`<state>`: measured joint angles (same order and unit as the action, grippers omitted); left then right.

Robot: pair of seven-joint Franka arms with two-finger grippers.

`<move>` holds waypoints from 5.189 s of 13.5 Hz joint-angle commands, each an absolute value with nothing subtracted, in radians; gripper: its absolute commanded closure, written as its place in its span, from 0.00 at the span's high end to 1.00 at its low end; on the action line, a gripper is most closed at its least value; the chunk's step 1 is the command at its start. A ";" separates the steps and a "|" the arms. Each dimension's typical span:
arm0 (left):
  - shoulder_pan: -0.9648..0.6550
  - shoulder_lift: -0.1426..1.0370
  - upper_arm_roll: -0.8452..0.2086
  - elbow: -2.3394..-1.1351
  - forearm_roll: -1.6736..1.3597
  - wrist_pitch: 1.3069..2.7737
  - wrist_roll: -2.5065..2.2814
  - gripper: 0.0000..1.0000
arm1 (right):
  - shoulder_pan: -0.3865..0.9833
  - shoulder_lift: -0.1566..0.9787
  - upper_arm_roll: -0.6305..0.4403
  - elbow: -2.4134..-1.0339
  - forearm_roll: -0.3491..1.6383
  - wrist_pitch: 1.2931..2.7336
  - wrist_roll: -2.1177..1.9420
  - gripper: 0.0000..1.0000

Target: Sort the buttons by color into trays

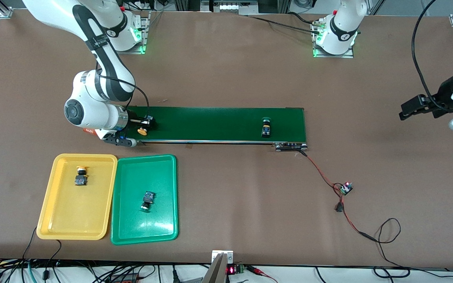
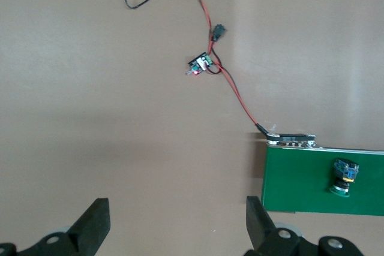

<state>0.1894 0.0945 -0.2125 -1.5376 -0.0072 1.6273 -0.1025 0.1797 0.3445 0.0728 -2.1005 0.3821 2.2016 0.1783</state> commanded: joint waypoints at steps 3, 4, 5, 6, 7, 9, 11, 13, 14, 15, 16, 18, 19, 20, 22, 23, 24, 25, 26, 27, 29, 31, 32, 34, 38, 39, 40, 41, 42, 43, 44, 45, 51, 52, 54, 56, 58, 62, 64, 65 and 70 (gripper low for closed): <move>0.218 0.060 -0.218 -1.575 -0.035 1.629 -0.075 1.00 | 0.176 0.318 -0.017 -1.916 0.290 1.973 0.153 0.18; 0.212 0.067 -0.209 -1.566 -0.035 1.623 -0.075 1.00 | 0.176 0.311 -0.018 -1.904 0.247 1.973 0.153 0.18; 0.197 0.077 -0.177 -1.556 -0.037 1.626 -0.071 1.00 | 0.176 0.308 -0.018 -1.893 0.194 1.979 0.155 0.18; 0.116 0.080 -0.111 -1.554 -0.035 1.625 -0.068 1.00 | 0.169 0.310 -0.024 -1.864 0.146 1.982 0.153 0.18; 0.022 0.078 -0.015 -1.554 -0.035 1.623 -0.064 1.00 | 0.163 0.317 -0.035 -1.835 0.112 1.982 0.147 0.18; -0.005 0.078 0.017 -1.554 -0.037 1.626 -0.060 1.00 | 0.158 0.333 -0.051 -1.818 0.075 1.988 0.127 0.18; -0.006 0.077 0.017 -1.552 -0.035 1.628 0.003 1.00 | 0.155 0.368 -0.075 -1.816 0.013 2.095 0.098 0.18; -0.006 0.074 0.017 -1.554 -0.035 1.621 0.005 1.00 | 0.135 0.419 -0.081 -1.815 -0.020 2.184 0.087 0.18; -0.006 0.074 0.017 -1.554 -0.037 1.621 0.006 1.00 | 0.132 0.443 -0.084 -1.801 -0.037 2.233 0.068 0.18; -0.008 0.072 0.017 -1.554 -0.035 1.617 0.003 1.00 | 0.130 0.468 -0.090 -1.790 -0.038 2.258 0.061 0.18; -0.008 0.071 0.012 -1.554 -0.037 1.615 0.003 1.00 | 0.129 0.483 -0.094 -1.778 -0.040 2.266 0.060 0.18; -0.006 0.071 0.011 -1.554 -0.038 1.615 -0.006 1.00 | 0.129 0.512 -0.098 -1.760 -0.043 2.298 0.058 0.18; -0.006 0.071 0.011 -1.554 -0.049 1.615 -0.012 1.00 | 0.129 0.526 -0.106 -1.752 -0.043 2.313 0.058 0.18; -0.005 0.071 0.011 -1.554 -0.061 1.615 -0.014 1.00 | 0.130 0.540 -0.109 -1.743 -0.043 2.325 0.058 0.18; -0.005 0.068 0.011 -1.552 -0.061 1.614 -0.014 1.00 | 0.127 0.551 -0.110 -1.740 -0.070 2.367 0.058 0.19; -0.005 0.066 0.009 -1.552 -0.061 1.612 -0.012 1.00 | 0.127 0.567 -0.115 -1.740 -0.081 2.400 0.058 0.19; -0.005 0.066 0.011 -1.552 -0.060 1.597 -0.014 1.00 | 0.127 0.584 -0.124 -1.740 -0.084 2.430 0.058 0.19; -0.005 0.067 0.011 -1.552 -0.060 1.595 -0.015 1.00 | 0.127 0.591 -0.124 -1.740 -0.084 2.450 0.058 0.20; -0.005 0.067 0.012 -1.551 -0.060 1.595 -0.015 1.00 | 0.127 0.600 -0.126 -1.740 -0.084 2.460 0.058 0.20; -0.005 0.067 0.012 -1.551 -0.060 1.595 -0.015 1.00 | 0.127 0.603 -0.126 -1.740 -0.083 2.464 0.061 0.22; -0.005 0.071 0.014 -1.551 -0.060 1.601 -0.015 1.00 | 0.130 0.603 -0.126 -1.740 -0.077 2.464 0.074 0.60; -0.005 0.072 0.014 -1.551 -0.058 1.603 -0.014 1.00 | 0.132 0.603 -0.126 -1.740 -0.074 2.464 0.077 0.90; -0.005 0.072 0.012 -1.549 -0.060 1.603 -0.014 1.00 | 0.133 0.603 -0.124 -1.740 -0.072 2.464 0.081 1.00; -0.005 0.071 0.014 -1.549 -0.060 1.601 -0.014 1.00 | 0.135 0.603 -0.124 -1.740 -0.071 2.462 0.080 1.00; -0.005 0.072 0.018 -1.549 -0.060 1.601 -0.014 1.00 | 0.152 0.546 -0.114 -1.738 -0.063 2.328 0.127 1.00; -0.005 0.071 0.018 -1.549 -0.060 1.601 -0.014 1.00 | 0.159 0.514 -0.115 -1.729 -0.052 2.259 0.135 1.00; -0.005 0.072 0.015 -1.549 -0.060 1.601 -0.014 1.00 | 0.163 0.485 -0.115 -1.715 -0.045 2.185 0.135 1.00; -0.005 0.074 0.017 -1.549 -0.060 1.603 -0.014 1.00 | 0.173 0.457 -0.117 -1.697 -0.032 2.107 0.137 1.00; -0.005 0.074 0.018 -1.549 -0.060 1.603 -0.014 1.00 | 0.181 0.430 -0.120 -1.678 -0.017 2.027 0.138 1.00; -0.005 0.072 0.018 -1.551 -0.060 1.601 -0.014 1.00 | 0.181 0.404 -0.118 -1.665 -0.017 1.967 0.138 1.00; -0.003 0.074 0.020 -1.551 -0.060 1.601 -0.014 1.00 | 0.181 0.375 -0.118 -1.658 -0.015 1.916 0.137 1.00; -0.005 0.074 0.020 -1.549 -0.060 1.601 -0.014 1.00 | 0.181 0.341 -0.118 -1.655 -0.015 1.876 0.138 1.00; -0.005 0.074 0.020 -1.549 -0.060 1.603 -0.014 1.00 | 0.118 0.166 -0.077 -1.657 -0.020 1.700 0.135 1.00; -0.005 0.074 0.020 -1.549 -0.060 1.603 -0.014 1.00 | 0.077 0.141 -0.045 -1.658 -0.020 1.669 0.127 1.00; -0.005 0.075 0.020 -1.549 -0.060 1.603 -0.012 1.00 | 0.031 0.095 -0.015 -1.663 -0.018 1.634 0.121 1.00; -0.003 0.075 0.021 -1.549 -0.061 1.603 -0.012 1.00 | -0.026 0.077 0.030 -1.664 -0.018 1.611 0.098 1.00; -0.003 0.077 0.021 -1.549 -0.061 1.603 -0.012 1.00 | -0.061 0.063 0.067 -1.664 -0.015 1.600 0.095 1.00; 0.011 0.081 0.021 -1.548 -0.063 1.605 -0.009 1.00 | -0.061 0.064 0.066 -1.655 -0.011 1.580 0.095 1.00; 0.012 0.089 0.021 -1.537 -0.077 1.605 -0.006 1.00 | -0.061 0.064 0.066 -1.657 -0.008 1.592 0.086 1.00; 0.012 0.090 0.021 -1.532 -0.075 1.605 -0.006 1.00 | -0.063 0.063 0.066 -1.661 0.023 1.598 0.084 1.00; 0.012 0.089 0.021 -1.532 -0.075 1.601 -0.006 1.00 | -0.051 0.071 0.067 -1.664 0.080 1.614 0.087 1.00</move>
